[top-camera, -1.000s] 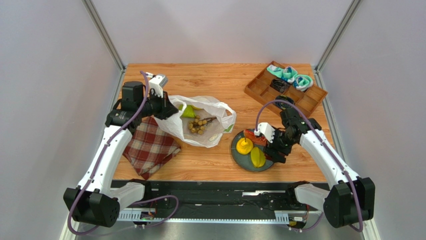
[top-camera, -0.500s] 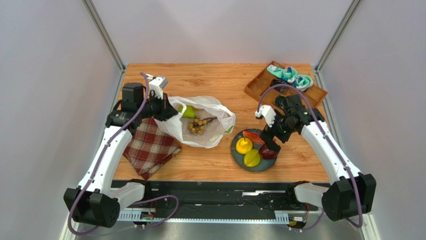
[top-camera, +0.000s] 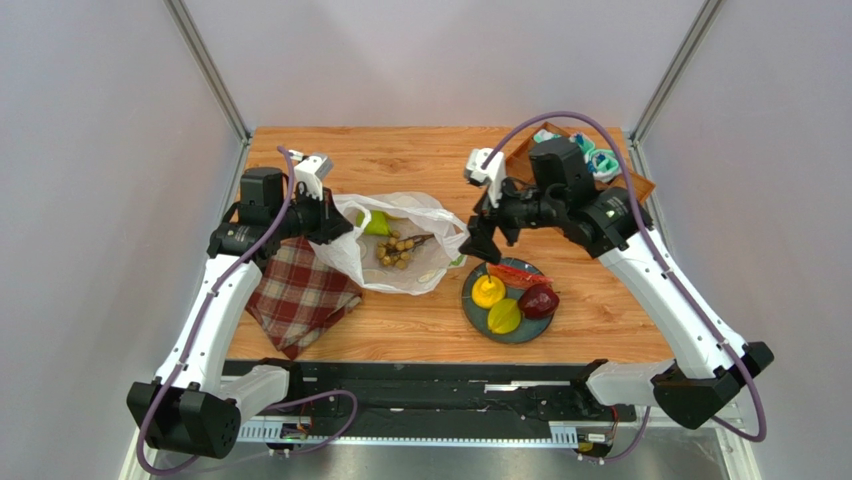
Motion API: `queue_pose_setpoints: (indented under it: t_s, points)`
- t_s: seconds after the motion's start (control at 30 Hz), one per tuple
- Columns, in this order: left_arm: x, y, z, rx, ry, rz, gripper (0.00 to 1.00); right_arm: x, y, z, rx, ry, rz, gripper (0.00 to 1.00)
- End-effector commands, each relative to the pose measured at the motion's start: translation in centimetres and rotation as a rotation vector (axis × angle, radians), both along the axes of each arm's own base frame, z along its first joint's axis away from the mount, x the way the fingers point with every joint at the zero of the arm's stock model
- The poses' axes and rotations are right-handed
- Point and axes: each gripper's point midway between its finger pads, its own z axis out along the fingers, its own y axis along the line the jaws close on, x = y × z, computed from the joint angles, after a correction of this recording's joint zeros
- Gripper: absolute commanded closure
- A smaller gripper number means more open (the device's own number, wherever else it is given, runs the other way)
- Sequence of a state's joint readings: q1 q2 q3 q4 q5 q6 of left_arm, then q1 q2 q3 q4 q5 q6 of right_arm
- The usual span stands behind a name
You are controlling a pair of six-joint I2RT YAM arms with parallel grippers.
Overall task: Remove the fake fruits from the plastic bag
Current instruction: Take out the fake fruit from the plastic bag.
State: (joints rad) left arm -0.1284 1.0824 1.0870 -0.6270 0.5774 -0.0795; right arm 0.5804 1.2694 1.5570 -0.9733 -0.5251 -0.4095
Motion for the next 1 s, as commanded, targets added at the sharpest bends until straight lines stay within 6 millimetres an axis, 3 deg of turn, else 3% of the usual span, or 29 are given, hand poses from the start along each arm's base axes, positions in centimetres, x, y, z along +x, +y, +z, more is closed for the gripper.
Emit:
queue_pose_setpoints:
  t_s: [0.0,0.07,0.13,0.17,0.23,0.27,0.33,0.37,0.4,0.43,0.47,0.5,0.53,0.57,0.63,0.67,0.77,0.83,0.97]
  points:
    - [-1.6,0.4,1.5,-0.002,0.008,-0.004,1.00,0.7,6.7,2.4,0.100,-0.055,0.035,0.18]
    - [-3.0,0.4,1.6,-0.005,0.040,-0.018,1.00,1.5,9.2,0.2,0.069,-0.005,0.049,0.29]
    - [-3.9,0.3,1.8,-0.010,0.052,-0.028,1.00,1.7,11.9,-1.2,0.072,0.023,0.052,0.33]
    - [-5.0,0.3,1.9,-0.014,0.071,-0.033,1.00,2.4,13.4,-3.2,0.042,0.055,0.050,0.37]
    - [-5.9,0.4,2.2,-0.012,0.070,-0.045,1.00,2.9,15.6,-4.7,0.042,0.105,0.036,0.39]
    - [-6.7,0.4,2.6,-0.011,0.060,-0.048,1.00,3.8,17.0,-6.4,0.028,0.145,0.029,0.40]
    - [-7.6,0.6,3.3,-0.006,0.029,-0.061,1.00,5.1,18.4,-7.9,0.030,0.206,-0.029,0.42]
    - [-8.5,0.4,4.1,-0.014,-0.007,-0.078,1.00,6.2,19.2,-10.4,-0.003,0.247,-0.063,0.43]
    - [-8.9,0.5,4.3,-0.016,-0.018,-0.075,1.00,7.6,20.0,-9.5,0.024,0.231,-0.087,0.44]
    - [-9.2,0.6,4.5,-0.018,-0.026,-0.067,1.00,8.3,20.5,-9.9,0.025,0.240,-0.107,0.46]
    - [-9.6,0.7,4.5,-0.020,-0.028,-0.063,1.00,9.4,21.2,-11.8,0.002,0.249,-0.124,0.47]
    - [-9.9,0.7,4.4,-0.021,-0.027,-0.067,1.00,10.3,21.9,-11.0,0.018,0.224,-0.135,0.47]
    - [-10.1,0.8,4.4,-0.023,-0.027,-0.068,1.00,11.0,22.3,-11.4,0.013,0.220,-0.144,0.46]
    - [-10.5,0.9,4.3,-0.025,-0.023,-0.067,1.00,11.4,22.8,-13.4,-0.009,0.257,-0.172,0.41]
    - [-10.7,0.8,4.1,-0.028,-0.017,-0.083,1.00,12.5,23.2,-13.8,-0.004,0.246,-0.216,0.33]
    - [-11.2,0.5,4.2,-0.043,-0.010,-0.107,1.00,12.7,23.4,-14.2,-0.004,0.255,-0.233,0.25]
    - [-12.0,0.0,4.6,-0.055,-0.010,-0.158,1.00,12.9,23.9,-16.1,-0.029,0.261,-0.263,0.15]
    - [-12.4,0.0,4.6,-0.052,-0.008,-0.176,1.00,13.2,24.2,-17.5,-0.055,0.243,-0.290,0.11]
    - [-13.3,0.0,4.1,-0.044,0.030,-0.191,1.00,13.9,25.7,-18.1,-0.053,0.201,-0.294,0.05]
